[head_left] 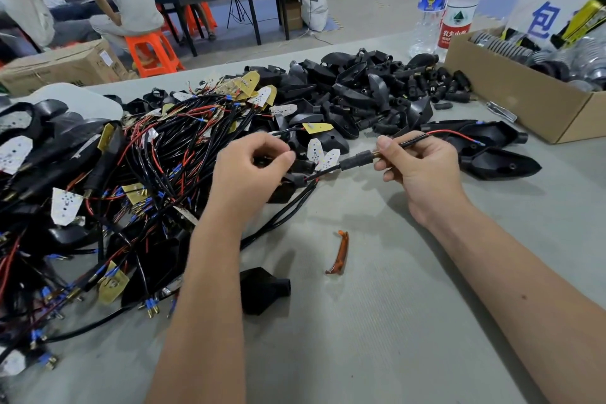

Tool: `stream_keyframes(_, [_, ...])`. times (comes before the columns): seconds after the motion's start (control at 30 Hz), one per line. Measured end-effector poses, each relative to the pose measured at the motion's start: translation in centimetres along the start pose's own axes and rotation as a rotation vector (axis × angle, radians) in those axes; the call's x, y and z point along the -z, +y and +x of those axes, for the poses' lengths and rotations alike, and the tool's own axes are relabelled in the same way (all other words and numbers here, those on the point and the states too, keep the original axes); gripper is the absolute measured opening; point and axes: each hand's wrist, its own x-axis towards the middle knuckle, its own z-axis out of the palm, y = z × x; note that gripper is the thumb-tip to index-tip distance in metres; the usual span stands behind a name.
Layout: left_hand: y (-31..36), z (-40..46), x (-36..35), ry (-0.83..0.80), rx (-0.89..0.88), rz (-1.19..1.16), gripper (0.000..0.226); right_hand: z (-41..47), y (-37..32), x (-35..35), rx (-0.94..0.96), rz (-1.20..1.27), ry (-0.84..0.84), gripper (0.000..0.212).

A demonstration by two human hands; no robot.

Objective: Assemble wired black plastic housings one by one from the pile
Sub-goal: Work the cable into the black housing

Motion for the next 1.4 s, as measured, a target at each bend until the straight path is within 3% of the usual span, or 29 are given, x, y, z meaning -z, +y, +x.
stream_keyframes(0.07, [1.0,0.1,-1.3,0.022,-0.112,0.088,0.018,-0.1,0.1,-0.1,0.012,-0.024,-0.037,0.012])
stream_keyframes(0.13, [1.8,-0.1,-3.2,-0.115,-0.127,0.109,0.032,-0.2,0.1,-0.1,0.019,-0.034,-0.05,0.012])
stream_keyframes(0.23, [2.2,-0.5,-5.6,-0.214,-0.106,0.149,0.019,-0.1,0.0,0.0,0.014,-0.026,-0.049,0.012])
stream_keyframes(0.3, [2.2,-0.5,-6.1,-0.181,-0.112,0.154,0.012,-0.2,0.1,-0.1,0.006,-0.018,-0.044,0.012])
stream_keyframes(0.57, [1.4,-0.1,-5.1,-0.102,-0.167,0.243,0.015,0.2,0.3,0.2,-0.036,0.037,0.047,0.016])
stream_keyframes(0.8, [-1.2,0.0,-1.6,-0.078,-0.061,0.166,0.017,1.5,-0.2,1.3,-0.098,0.27,0.299,0.018])
stream_keyframes(0.93, [-1.5,0.0,-1.2,-0.076,-0.028,0.181,0.017,0.5,0.1,0.2,-0.058,-0.15,0.313,0.05])
stream_keyframes(1.0, [-1.4,0.1,-1.3,-0.057,-0.019,0.195,0.016,-0.5,0.2,-0.4,0.109,-0.507,0.328,0.064])
stream_keyframes(1.07, [-1.3,0.1,-1.5,-0.048,-0.022,0.201,0.016,-1.7,-0.3,-1.3,0.426,-0.74,0.27,0.061])
stream_keyframes(1.17, [-1.0,0.1,-2.0,-0.086,-0.04,0.177,0.016,-2.6,-0.8,-2.4,0.804,-0.945,0.039,0.037])
stream_keyframes(1.3, [-0.1,0.0,-2.8,-0.161,-0.117,0.14,0.015,-2.6,-0.2,-2.7,0.75,-1.326,-0.314,0.03])
stream_keyframes(1.4, [0.0,-0.1,-2.8,-0.188,-0.104,0.132,0.02,-2.5,0.1,-2.5,0.612,-1.241,-0.46,0.024])
